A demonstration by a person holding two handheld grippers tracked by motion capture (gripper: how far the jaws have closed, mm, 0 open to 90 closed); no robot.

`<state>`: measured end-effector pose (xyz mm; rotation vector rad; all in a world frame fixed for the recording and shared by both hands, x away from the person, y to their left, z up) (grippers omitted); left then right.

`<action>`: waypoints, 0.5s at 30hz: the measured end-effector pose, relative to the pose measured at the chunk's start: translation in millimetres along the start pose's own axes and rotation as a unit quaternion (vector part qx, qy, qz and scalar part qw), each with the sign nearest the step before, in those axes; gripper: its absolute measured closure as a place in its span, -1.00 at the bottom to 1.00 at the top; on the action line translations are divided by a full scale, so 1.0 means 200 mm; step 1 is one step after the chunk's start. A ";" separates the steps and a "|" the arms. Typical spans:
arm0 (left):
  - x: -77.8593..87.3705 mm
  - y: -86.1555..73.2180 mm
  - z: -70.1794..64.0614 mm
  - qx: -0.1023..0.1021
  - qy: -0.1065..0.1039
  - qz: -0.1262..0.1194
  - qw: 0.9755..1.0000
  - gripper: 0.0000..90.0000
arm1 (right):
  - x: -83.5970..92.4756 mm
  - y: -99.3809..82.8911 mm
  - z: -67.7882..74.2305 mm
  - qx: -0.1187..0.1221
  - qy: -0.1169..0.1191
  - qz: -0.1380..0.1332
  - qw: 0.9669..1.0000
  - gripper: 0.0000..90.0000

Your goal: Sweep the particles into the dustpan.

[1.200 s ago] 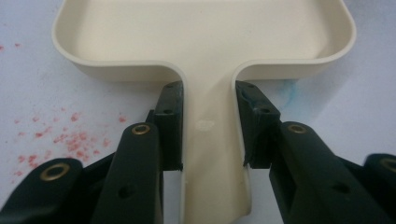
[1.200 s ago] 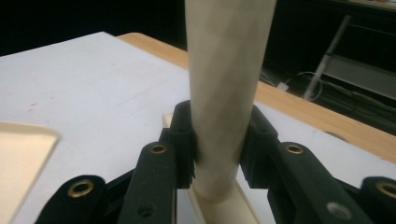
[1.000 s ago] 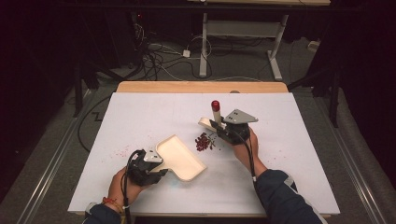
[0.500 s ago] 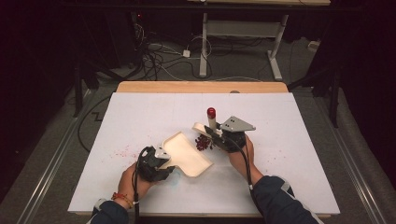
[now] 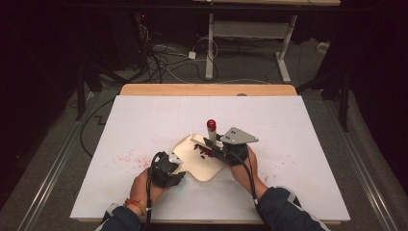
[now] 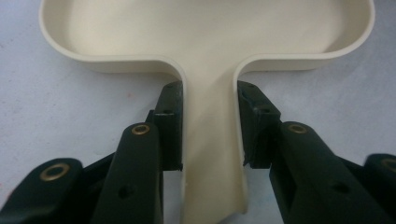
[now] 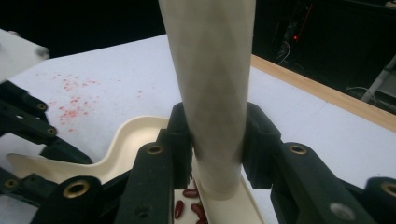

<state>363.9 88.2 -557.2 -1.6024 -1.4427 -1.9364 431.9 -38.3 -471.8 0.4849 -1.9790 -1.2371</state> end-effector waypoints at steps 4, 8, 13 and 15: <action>-0.01 0.01 0.00 0.006 -0.002 -0.002 1.000 0.42 | 0.01 0.02 0.05 0.000 0.007 -0.001 1.000 0.54; -0.02 0.01 -0.01 0.009 -0.003 -0.004 1.000 0.42 | 0.03 0.05 0.12 0.003 0.024 -0.007 1.000 0.55; -0.02 0.01 -0.01 0.010 -0.003 -0.004 1.000 0.42 | 0.03 0.07 0.18 0.005 0.037 -0.013 0.999 0.56; -0.03 0.01 0.00 0.009 -0.005 -0.005 1.000 0.42 | 0.03 0.08 0.19 0.004 0.040 -0.017 0.999 0.58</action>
Point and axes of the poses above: each handheld gripper's, and its own axes: x roughly backward along the jaws, y roughly out of its top, z roughly to its left, the point moved 10 cm from there along -x, roughly forward along the jaws, and after that the axes turned 9 degrees about x, right-handed, at the moved point
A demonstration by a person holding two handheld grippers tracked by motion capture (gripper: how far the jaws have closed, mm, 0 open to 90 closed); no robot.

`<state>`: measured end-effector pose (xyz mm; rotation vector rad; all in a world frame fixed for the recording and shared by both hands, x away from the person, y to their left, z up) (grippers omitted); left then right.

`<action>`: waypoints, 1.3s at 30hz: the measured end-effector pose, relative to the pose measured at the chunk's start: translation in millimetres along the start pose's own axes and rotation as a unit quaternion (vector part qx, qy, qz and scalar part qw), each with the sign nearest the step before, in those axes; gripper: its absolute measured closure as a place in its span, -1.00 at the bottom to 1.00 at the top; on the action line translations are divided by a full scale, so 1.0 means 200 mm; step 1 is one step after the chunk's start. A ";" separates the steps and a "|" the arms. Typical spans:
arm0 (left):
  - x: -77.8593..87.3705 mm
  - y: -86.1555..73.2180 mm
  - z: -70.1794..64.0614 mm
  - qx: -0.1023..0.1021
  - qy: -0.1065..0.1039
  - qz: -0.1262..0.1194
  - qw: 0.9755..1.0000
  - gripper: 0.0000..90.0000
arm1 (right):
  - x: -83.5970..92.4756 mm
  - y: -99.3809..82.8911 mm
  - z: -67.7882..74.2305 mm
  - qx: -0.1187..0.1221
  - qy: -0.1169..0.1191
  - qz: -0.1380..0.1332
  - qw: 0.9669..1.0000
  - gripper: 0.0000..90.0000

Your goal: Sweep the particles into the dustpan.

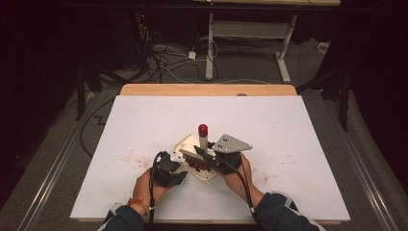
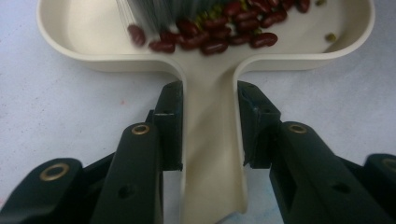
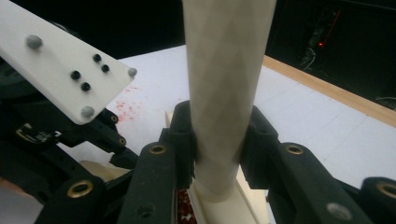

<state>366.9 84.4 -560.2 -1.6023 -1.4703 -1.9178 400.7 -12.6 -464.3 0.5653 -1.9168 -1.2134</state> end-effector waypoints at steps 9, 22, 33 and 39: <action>0.01 -0.01 0.01 -0.006 -0.001 0.001 1.000 0.42 | 0.06 0.04 -0.07 0.005 -0.016 -0.020 1.000 0.58; 0.05 -0.08 0.05 -0.016 -0.005 0.010 1.000 0.42 | 0.27 0.10 -0.31 -0.003 -0.060 -0.045 0.997 0.58; 0.08 -0.12 0.06 -0.020 -0.009 0.014 1.000 0.42 | 0.22 -0.15 -0.57 -0.001 -0.163 0.015 0.987 0.58; 0.06 -0.10 0.04 -0.019 -0.007 0.011 1.000 0.42 | 0.16 -0.20 -0.58 -0.011 -0.173 0.016 0.985 0.58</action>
Point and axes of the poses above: each handheld gripper's, and its own axes: x roughly backward along the jaws, y roughly out of its top, z roughly to its left, the point moved 10 cm from there along -x, roughly forward along the jaws, and after that the axes turned 9 degrees about x, right-handed, at the moved point
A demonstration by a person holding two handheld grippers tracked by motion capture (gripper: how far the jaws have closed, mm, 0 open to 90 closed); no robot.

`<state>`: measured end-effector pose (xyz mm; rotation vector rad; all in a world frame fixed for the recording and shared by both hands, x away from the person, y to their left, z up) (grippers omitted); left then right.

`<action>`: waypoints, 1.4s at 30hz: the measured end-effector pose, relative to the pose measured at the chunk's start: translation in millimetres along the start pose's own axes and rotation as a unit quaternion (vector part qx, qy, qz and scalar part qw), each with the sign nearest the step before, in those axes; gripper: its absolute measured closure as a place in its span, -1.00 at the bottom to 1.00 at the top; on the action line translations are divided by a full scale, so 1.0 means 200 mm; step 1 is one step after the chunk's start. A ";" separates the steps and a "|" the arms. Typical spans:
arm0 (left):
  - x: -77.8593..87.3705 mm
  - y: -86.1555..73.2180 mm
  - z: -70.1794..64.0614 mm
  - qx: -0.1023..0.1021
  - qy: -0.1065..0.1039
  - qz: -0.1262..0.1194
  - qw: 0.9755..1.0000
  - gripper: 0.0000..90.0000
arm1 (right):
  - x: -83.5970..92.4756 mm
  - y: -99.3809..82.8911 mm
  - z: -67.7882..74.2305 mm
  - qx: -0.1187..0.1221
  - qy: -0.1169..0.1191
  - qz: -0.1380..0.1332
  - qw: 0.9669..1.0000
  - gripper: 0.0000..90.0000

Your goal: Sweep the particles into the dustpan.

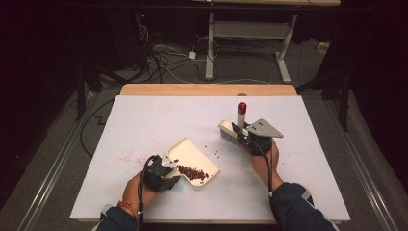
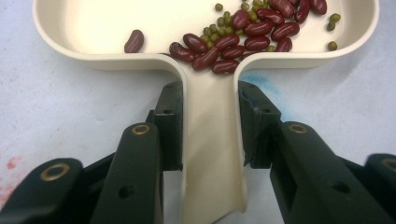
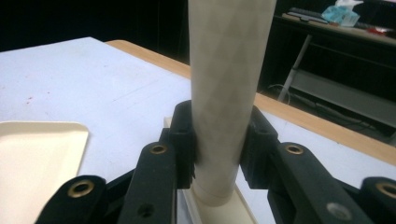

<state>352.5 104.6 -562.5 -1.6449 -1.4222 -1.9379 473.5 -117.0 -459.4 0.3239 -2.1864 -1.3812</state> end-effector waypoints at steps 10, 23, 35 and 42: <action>-0.03 0.04 -0.02 0.002 0.004 -0.005 1.000 0.41 | 0.00 0.06 0.28 -0.008 0.062 -0.019 0.998 0.55; -0.04 0.06 -0.03 0.002 0.000 -0.005 1.000 0.41 | 0.08 0.14 0.47 -0.002 0.119 -0.042 0.992 0.58; 0.03 -0.03 0.00 0.003 -0.011 0.007 1.000 0.42 | 0.15 0.22 0.33 0.002 0.088 -0.066 0.994 0.58; 0.05 -0.07 0.00 0.002 -0.007 0.011 1.000 0.41 | 0.18 0.13 0.23 0.016 0.063 -0.040 0.997 0.58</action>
Point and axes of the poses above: each handheld gripper's, and its own axes: x roughly backward along the jaws, y roughly out of its top, z roughly to its left, the point moved 10 cm from there along -x, roughly forward along the jaws, and after that the axes turned 9 degrees about x, right-handed, at the moved point
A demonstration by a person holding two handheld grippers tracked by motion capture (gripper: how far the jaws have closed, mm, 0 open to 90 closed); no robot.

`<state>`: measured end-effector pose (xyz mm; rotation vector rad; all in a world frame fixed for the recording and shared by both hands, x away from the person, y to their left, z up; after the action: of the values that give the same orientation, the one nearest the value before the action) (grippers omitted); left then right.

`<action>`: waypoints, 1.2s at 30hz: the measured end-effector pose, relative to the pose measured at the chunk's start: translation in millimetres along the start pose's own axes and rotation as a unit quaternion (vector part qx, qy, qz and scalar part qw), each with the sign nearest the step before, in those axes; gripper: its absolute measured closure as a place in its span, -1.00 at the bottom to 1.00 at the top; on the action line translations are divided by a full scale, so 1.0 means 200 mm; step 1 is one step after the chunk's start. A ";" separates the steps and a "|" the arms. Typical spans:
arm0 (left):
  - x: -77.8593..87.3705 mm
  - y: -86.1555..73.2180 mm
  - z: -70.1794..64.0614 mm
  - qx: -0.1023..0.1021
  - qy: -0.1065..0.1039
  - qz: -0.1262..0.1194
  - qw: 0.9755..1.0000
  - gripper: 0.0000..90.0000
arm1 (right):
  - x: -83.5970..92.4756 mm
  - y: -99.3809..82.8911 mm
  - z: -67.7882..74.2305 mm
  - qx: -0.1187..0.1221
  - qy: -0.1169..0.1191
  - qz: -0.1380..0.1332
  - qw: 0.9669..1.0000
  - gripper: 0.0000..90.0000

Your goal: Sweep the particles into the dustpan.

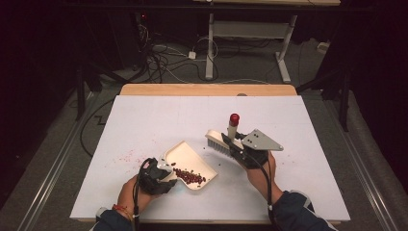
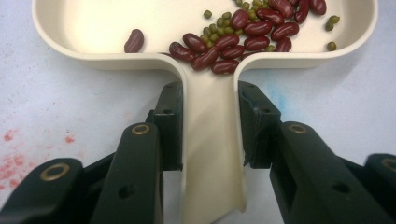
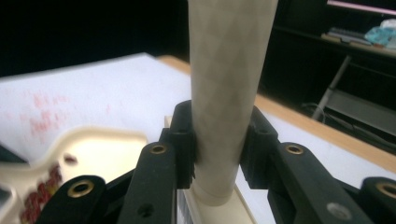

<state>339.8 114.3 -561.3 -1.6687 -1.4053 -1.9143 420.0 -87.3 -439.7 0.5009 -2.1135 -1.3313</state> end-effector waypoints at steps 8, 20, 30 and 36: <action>-0.01 0.00 -0.01 -0.005 0.007 0.001 1.000 0.41 | 0.19 -0.12 -0.04 0.002 0.013 0.039 0.999 0.58; -0.03 0.03 -0.04 -0.017 0.014 0.001 1.000 0.41 | 0.20 -0.09 0.19 0.006 0.080 0.040 0.996 0.58; -0.02 0.02 -0.02 -0.010 0.007 0.003 1.000 0.42 | 0.15 0.00 0.08 0.020 0.044 0.000 0.999 0.58; -0.01 0.02 0.03 0.005 0.006 0.003 1.000 0.41 | -0.01 -0.01 0.01 0.033 0.016 0.005 0.999 0.58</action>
<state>347.2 115.8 -562.5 -1.6516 -1.4015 -1.9087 420.8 -86.4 -443.2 0.5346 -2.1359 -1.2436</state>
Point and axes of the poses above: each handheld gripper's, and its own axes: x roughly backward along the jaws, y roughly out of its top, z roughly to its left, the point moved 10 cm from there along -x, roughly forward along the jaws, and after that the axes turned 9 degrees about x, right-handed, at the moved point
